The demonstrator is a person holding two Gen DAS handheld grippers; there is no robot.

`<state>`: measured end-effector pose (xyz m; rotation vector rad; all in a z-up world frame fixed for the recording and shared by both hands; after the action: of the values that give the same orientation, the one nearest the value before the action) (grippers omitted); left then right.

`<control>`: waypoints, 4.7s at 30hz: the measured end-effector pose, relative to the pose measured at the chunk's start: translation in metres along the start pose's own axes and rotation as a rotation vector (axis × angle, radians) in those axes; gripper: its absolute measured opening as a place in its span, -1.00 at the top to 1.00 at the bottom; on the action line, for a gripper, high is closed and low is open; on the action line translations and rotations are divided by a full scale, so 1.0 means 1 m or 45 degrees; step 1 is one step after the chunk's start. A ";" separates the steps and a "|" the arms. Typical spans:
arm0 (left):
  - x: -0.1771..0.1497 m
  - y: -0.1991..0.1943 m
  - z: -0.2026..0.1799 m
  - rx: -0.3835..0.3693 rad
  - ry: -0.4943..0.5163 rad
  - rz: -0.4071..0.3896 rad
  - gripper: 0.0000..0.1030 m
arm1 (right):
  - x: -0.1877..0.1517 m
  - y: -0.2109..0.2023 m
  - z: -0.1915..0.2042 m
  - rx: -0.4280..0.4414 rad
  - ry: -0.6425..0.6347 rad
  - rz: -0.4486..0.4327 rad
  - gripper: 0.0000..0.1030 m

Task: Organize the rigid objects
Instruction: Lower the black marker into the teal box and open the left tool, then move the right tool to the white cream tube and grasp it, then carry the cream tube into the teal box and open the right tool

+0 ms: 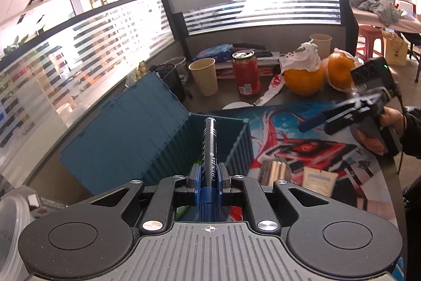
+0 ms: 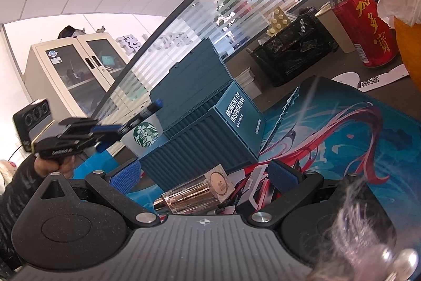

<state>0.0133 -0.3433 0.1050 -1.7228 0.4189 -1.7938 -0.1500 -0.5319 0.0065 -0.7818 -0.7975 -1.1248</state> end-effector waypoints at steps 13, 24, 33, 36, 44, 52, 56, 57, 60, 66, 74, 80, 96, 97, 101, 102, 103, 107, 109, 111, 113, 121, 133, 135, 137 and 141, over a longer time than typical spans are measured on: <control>-0.002 0.068 0.036 -0.036 -0.065 0.101 0.79 | 0.000 0.000 0.000 0.026 -0.003 -0.009 -1.00; -0.014 0.098 0.046 -0.037 -0.096 0.169 0.79 | 0.001 -0.001 0.001 0.045 -0.006 -0.011 -1.00; -0.004 0.053 0.017 -0.014 -0.052 0.043 0.14 | 0.000 0.001 0.000 0.024 -0.004 0.006 -1.00; -0.004 0.026 0.000 0.020 -0.059 -0.038 -0.73 | -0.001 0.003 0.000 0.016 -0.005 0.019 -1.00; -0.044 -0.033 -0.014 0.154 -0.300 -0.134 -0.89 | -0.009 0.013 0.033 0.141 -0.256 0.155 -1.00; -0.115 -0.066 -0.008 0.409 -0.573 -0.115 -0.92 | -0.040 0.034 0.093 0.242 -0.981 0.535 -0.95; -0.146 -0.076 -0.004 0.544 -0.698 -0.113 -0.93 | -0.059 0.053 0.093 0.225 -1.181 0.743 -0.09; -0.152 -0.080 -0.004 0.552 -0.720 -0.120 -0.93 | -0.062 0.056 0.093 0.210 -1.227 0.759 -0.09; -0.166 -0.082 -0.002 0.550 -0.781 -0.148 -0.93 | -0.067 0.067 0.094 0.214 -1.290 0.838 -0.14; -0.184 -0.088 0.007 0.627 -0.933 -0.212 -0.95 | -0.066 0.078 0.092 0.209 -1.227 0.948 -0.16; -0.211 -0.095 0.025 0.706 -1.103 -0.267 -0.98 | -0.068 0.084 0.107 -0.040 -1.161 1.033 -0.01; -0.223 -0.089 0.030 0.731 -1.136 -0.266 -0.98 | -0.068 0.081 0.117 -0.070 -1.064 1.034 0.16; -0.234 -0.076 0.032 0.731 -1.169 -0.161 -1.00 | -0.039 0.094 0.154 -0.065 -1.273 1.008 0.24; -0.234 -0.075 0.032 0.732 -1.169 -0.160 -1.00 | -0.032 0.097 0.157 -0.071 -1.292 0.995 0.24; -0.234 -0.074 0.032 0.740 -1.161 -0.148 -1.00 | -0.007 0.110 0.169 -0.088 -1.392 0.961 0.24; -0.233 -0.074 0.032 0.744 -1.157 -0.144 -1.00 | -0.001 0.113 0.171 -0.098 -1.415 0.953 0.24; -0.233 -0.073 0.032 0.748 -1.152 -0.138 -1.00 | 0.006 0.118 0.172 -0.107 -1.435 0.948 0.24; -0.233 -0.071 0.031 0.759 -1.141 -0.124 -1.00 | 0.032 0.137 0.175 -0.147 -1.498 0.939 0.24; -0.233 -0.072 0.031 0.759 -1.142 -0.125 -1.00 | 0.043 0.145 0.176 -0.155 -1.523 0.931 0.24; -0.233 -0.071 0.031 0.758 -1.143 -0.126 -1.00 | 0.053 0.153 0.178 -0.162 -1.539 0.918 0.24; -0.233 -0.071 0.031 0.758 -1.143 -0.127 -1.00 | 0.065 0.161 0.178 -0.173 -1.561 0.898 0.24; -0.233 -0.071 0.031 0.765 -1.136 -0.118 -1.00 | 0.090 0.204 0.151 -0.201 -1.624 0.903 0.24; -0.233 -0.069 0.030 0.774 -1.126 -0.107 -1.00 | 0.063 0.244 0.113 -0.020 -1.591 1.081 0.23; -0.233 -0.069 0.030 0.774 -1.126 -0.106 -1.00 | 0.057 0.250 0.110 0.006 -1.577 1.103 0.23; -0.233 -0.069 0.030 0.775 -1.125 -0.105 -1.00 | 0.051 0.255 0.107 0.030 -1.571 1.124 0.23; -0.233 -0.069 0.030 0.776 -1.123 -0.103 -1.00 | 0.043 0.263 0.100 0.039 -1.550 1.151 0.29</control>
<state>0.0206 -0.1406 -0.0328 -1.8474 -0.5194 -0.8892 0.0978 -0.4023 0.0590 -1.6063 -1.2226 0.2868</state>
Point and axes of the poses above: each gripper's, at about its wrist camera, not at the fingertips, and y roughly the way its jaws point, z to its left, x to its top, the point moved 8 cm from there along y, roughly the way its jaws point, and after that the axes turned 11 degrees about -y, right-handed, at the moved point
